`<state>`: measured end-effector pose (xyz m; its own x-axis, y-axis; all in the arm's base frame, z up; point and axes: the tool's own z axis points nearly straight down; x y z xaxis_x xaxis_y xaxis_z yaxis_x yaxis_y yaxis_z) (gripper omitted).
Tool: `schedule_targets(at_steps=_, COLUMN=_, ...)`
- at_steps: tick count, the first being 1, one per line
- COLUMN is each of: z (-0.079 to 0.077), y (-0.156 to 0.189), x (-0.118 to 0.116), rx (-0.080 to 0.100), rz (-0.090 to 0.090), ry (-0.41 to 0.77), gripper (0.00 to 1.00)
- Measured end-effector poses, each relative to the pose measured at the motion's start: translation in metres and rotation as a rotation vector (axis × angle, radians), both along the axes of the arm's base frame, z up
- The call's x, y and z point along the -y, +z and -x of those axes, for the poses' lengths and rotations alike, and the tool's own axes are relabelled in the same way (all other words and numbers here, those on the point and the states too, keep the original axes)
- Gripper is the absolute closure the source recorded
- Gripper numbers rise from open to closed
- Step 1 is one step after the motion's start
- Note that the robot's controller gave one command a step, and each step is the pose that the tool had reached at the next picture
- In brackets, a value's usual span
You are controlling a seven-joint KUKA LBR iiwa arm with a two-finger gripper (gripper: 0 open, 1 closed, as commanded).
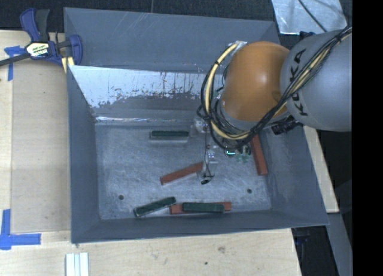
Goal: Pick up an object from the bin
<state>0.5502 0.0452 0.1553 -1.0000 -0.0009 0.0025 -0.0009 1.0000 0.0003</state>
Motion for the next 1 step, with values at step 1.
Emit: schedule_targets(at_steps=1, z=-0.0051, y=-0.0852, x=-0.0254, rx=0.006, rz=0.000, ry=0.050, gripper=0.00)
